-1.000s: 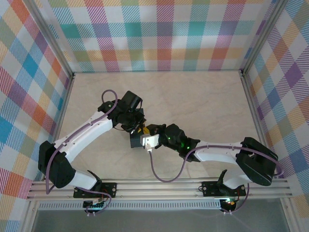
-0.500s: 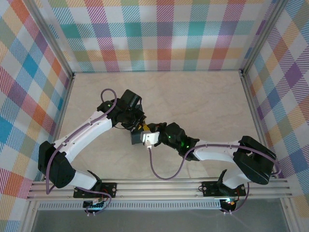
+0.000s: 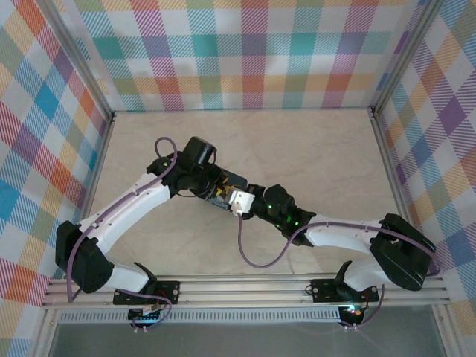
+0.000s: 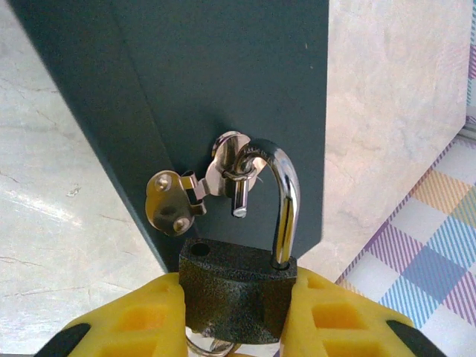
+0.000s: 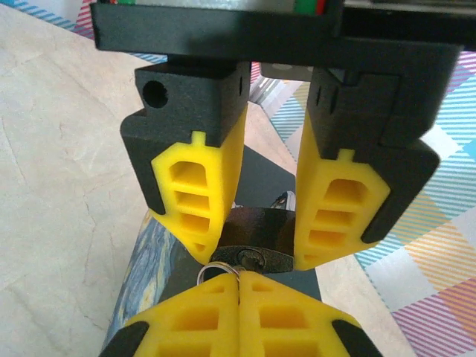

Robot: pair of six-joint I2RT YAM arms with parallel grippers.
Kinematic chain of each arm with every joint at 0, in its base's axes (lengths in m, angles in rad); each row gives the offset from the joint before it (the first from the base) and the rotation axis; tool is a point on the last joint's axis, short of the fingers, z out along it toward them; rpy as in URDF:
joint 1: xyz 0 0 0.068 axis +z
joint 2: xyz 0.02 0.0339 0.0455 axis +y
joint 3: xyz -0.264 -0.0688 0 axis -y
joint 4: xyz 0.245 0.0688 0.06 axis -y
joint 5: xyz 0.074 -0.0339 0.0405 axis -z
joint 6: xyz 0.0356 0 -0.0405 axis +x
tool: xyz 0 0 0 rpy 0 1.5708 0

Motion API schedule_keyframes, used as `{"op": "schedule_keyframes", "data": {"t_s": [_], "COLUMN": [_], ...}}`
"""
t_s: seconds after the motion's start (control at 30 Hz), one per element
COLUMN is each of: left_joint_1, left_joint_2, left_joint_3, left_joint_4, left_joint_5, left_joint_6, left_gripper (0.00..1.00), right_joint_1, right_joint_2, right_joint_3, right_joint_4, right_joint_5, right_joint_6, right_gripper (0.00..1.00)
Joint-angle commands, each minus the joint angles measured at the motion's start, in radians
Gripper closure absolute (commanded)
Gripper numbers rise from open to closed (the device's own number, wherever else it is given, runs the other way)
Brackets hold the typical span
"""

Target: Unlock a padlock with a key

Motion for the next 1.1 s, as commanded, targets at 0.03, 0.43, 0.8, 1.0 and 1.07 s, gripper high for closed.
{"op": "schedule_keyframes", "data": {"t_s": [0.03, 0.43, 0.8, 1.0, 1.07], "left_joint_1": [-0.001, 0.008, 0.008, 0.042, 0.063], "left_joint_2": [-0.034, -0.006, 0.038, -0.008, -0.026], "left_joint_3": [-0.031, -0.056, -0.037, 0.018, 0.029], "left_joint_4": [-0.034, -0.016, 0.016, -0.056, -0.079], "left_joint_5": [0.030, 0.019, 0.045, 0.033, 0.031], "left_joint_6": [0.003, 0.013, 0.027, 0.093, 0.122], "left_gripper": [0.97, 0.94, 0.65, 0.51, 0.47], "right_joint_1": [-0.033, -0.066, -0.066, -0.067, -0.067], "right_joint_2": [-0.051, -0.147, -0.179, -0.159, -0.143], "right_joint_3": [-0.023, -0.009, 0.011, 0.046, 0.061], "right_joint_4": [-0.024, -0.277, -0.302, -0.345, -0.352], "right_joint_5": [0.037, -0.074, -0.124, -0.132, -0.132], "right_joint_6": [0.145, 0.318, 0.410, 0.420, 0.424], "right_gripper": [1.00, 0.82, 0.76, 0.73, 0.72]}}
